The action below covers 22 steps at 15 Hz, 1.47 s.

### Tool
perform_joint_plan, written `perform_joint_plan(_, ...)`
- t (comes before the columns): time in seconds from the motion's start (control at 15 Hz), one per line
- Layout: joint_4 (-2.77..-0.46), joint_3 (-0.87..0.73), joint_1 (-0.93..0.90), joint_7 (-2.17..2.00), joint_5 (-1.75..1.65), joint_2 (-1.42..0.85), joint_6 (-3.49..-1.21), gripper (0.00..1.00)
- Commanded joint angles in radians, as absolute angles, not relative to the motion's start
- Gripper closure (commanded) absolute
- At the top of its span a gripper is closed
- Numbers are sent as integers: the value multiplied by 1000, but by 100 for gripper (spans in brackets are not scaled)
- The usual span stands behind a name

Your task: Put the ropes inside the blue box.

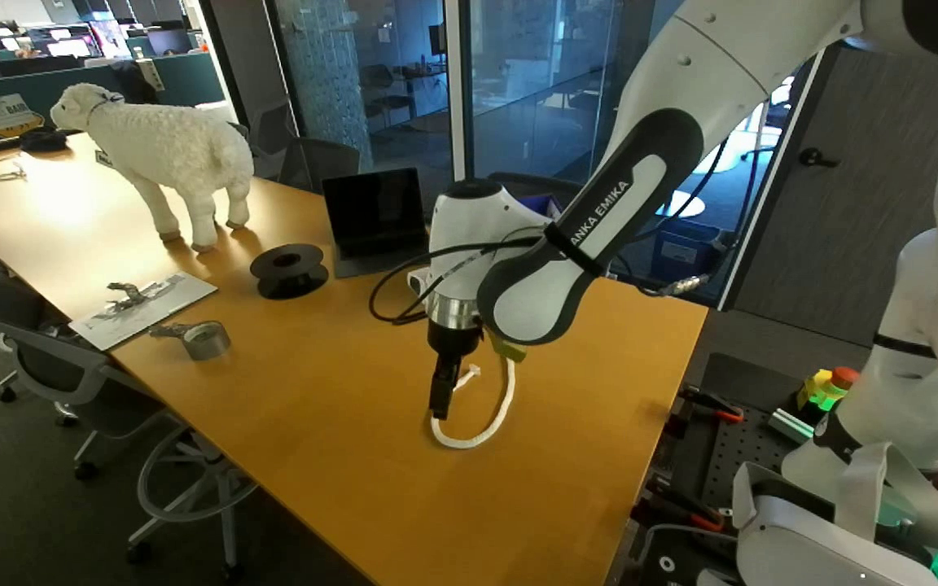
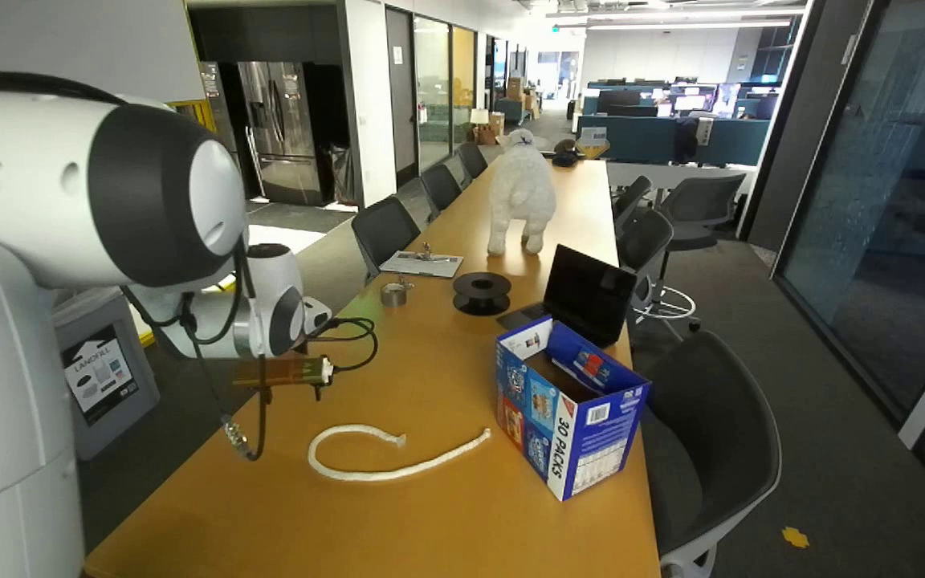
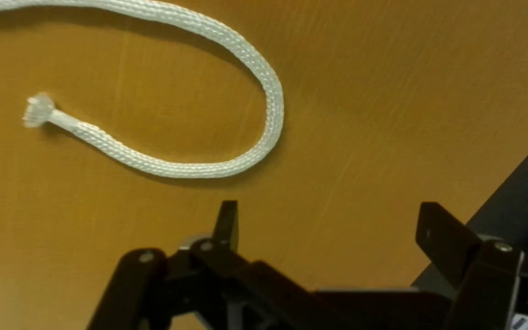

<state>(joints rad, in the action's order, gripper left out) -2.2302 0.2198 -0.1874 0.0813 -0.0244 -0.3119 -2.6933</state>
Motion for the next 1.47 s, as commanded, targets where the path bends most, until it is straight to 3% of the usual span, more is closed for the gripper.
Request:
perform_joint_plan(0.0,-2262,341,-97,344,107,-376,-2805,0)
perform_joint_plan(0.2,-2252,373,-71,465,72,-444,-2773,0)
perform_joint_plan(0.73,-2202,110,-209,323,-295,-515,-2754,0)
perform_joint_plan(1.4,-2166,122,-206,294,-300,-591,-2743,0)
